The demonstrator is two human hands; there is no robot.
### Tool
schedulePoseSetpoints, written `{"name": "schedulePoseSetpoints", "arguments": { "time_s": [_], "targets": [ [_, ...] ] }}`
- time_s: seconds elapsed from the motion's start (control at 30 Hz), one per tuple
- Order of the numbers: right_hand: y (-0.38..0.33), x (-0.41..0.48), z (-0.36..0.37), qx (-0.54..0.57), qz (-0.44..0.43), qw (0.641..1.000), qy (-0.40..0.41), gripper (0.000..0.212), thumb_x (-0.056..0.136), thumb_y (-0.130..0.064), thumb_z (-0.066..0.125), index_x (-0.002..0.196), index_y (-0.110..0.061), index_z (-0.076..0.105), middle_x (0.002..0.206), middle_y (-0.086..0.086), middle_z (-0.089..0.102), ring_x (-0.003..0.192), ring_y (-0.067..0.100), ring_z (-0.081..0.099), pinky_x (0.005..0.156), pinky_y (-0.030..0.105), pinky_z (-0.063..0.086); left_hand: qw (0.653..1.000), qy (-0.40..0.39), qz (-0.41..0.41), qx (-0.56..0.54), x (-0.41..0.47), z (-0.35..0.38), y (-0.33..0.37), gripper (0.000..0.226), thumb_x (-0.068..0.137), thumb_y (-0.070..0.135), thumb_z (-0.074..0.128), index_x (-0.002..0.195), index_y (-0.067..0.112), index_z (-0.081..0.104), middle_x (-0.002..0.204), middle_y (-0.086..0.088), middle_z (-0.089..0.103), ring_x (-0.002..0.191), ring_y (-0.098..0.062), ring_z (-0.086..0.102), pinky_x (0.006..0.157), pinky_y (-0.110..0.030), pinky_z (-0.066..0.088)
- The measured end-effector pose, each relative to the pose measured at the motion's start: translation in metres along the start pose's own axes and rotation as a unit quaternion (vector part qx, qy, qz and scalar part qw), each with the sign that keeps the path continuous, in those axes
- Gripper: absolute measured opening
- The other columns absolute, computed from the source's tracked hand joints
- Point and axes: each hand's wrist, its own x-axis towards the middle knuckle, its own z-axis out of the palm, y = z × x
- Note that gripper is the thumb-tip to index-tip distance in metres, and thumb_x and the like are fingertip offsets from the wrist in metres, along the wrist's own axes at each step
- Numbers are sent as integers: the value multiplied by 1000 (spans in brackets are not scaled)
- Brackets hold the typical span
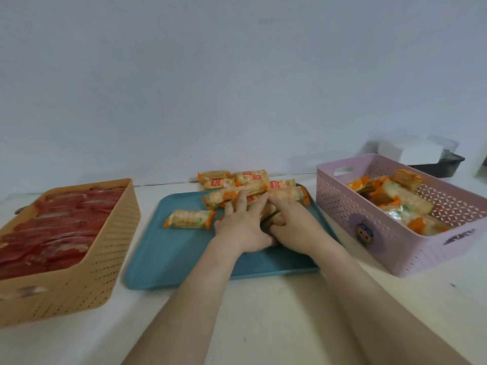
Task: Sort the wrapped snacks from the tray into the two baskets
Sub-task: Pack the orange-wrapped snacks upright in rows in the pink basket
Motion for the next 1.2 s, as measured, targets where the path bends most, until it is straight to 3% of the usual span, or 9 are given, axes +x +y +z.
{"name": "schedulePoseSetpoints", "arguments": {
  "time_s": [0.07, 0.2, 0.4, 0.47, 0.73, 0.87, 1.0, 1.1, 1.2],
  "targets": [
    [0, -5, -7, 102, -15, 994, 24, 58, 77, -14, 60, 134, -18, 53, 104, 1, 64, 104, 23, 58, 84, 25, 42, 999, 29, 14, 10, 4, 0, 1, 89, 72, 53, 61, 143, 52, 8, 159, 4, 14, 140, -37, 15, 106, -54, 33],
    [-5, -9, -8, 307, 39, 947, 89, 45, 63, -33, 69, 107, -23, 65, 105, -2, 67, 98, 14, 62, 91, 32, 51, 982, 177, 66, -27, 5, 2, -1, 62, 72, 50, 63, 129, 38, 43, 130, 4, 55, 116, -27, 48, 93, -40, 45],
    [-14, -22, -26, 612, 154, 769, 101, 29, 97, -18, 45, 86, -1, 65, 80, 13, 66, 76, 24, 65, 71, 43, 60, 926, 227, 37, -300, -4, -4, 9, 38, 67, 30, 71, 103, 38, 61, 89, 8, 70, 82, -15, 64, 75, -29, 50],
    [-19, -28, -33, 637, 131, 755, 89, 31, 99, -24, 46, 89, -3, 66, 84, 17, 66, 75, 24, 65, 69, 42, 60, 888, 235, 56, -390, -7, -8, 18, 34, 66, 25, 70, 95, 38, 59, 80, 7, 71, 76, -12, 65, 72, -29, 51],
    [-23, -46, -101, 480, -27, 852, 206, 15, 85, -20, 60, 96, -13, 68, 95, 25, 68, 89, 29, 66, 87, 60, 51, 790, 250, 136, -543, -22, -52, 94, 43, 63, 29, 65, 104, 27, 55, 91, -6, 68, 73, -16, 65, 65, -30, 52],
    [-6, -56, -150, 430, -52, 861, 266, 15, 92, -15, 55, 100, -7, 65, 92, 26, 63, 82, 24, 61, 86, 56, 52, 746, 234, 162, -602, -16, -84, 156, 40, 67, 27, 66, 106, 24, 54, 89, -3, 65, 73, -14, 66, 64, -29, 52],
    [26, -59, -179, 317, -58, 903, 284, 18, 92, -29, 51, 105, -24, 63, 92, -2, 67, 90, 17, 64, 86, 38, 53, 703, 248, 226, -627, -5, -96, 204, 38, 85, 13, 60, 120, 22, 50, 89, -4, 58, 70, -12, 58, 61, -24, 48],
    [58, -65, -187, 182, -3, 963, 201, 29, 95, -28, 45, 120, -28, 58, 112, -6, 65, 103, 12, 59, 82, 24, 45, 745, 195, 214, -601, 16, -73, 213, 49, 83, 16, 61, 126, 31, 45, 102, -4, 58, 85, -16, 59, 72, -27, 50],
    [89, -69, -185, 29, 90, 984, 152, 38, 95, -32, 44, 132, -29, 53, 133, 0, 57, 122, 20, 51, 98, 36, 42, 871, 118, 115, -463, 24, -41, 201, 62, 68, 45, 64, 127, 34, 50, 128, -2, 54, 118, -21, 52, 98, -40, 46]
  ]
}}
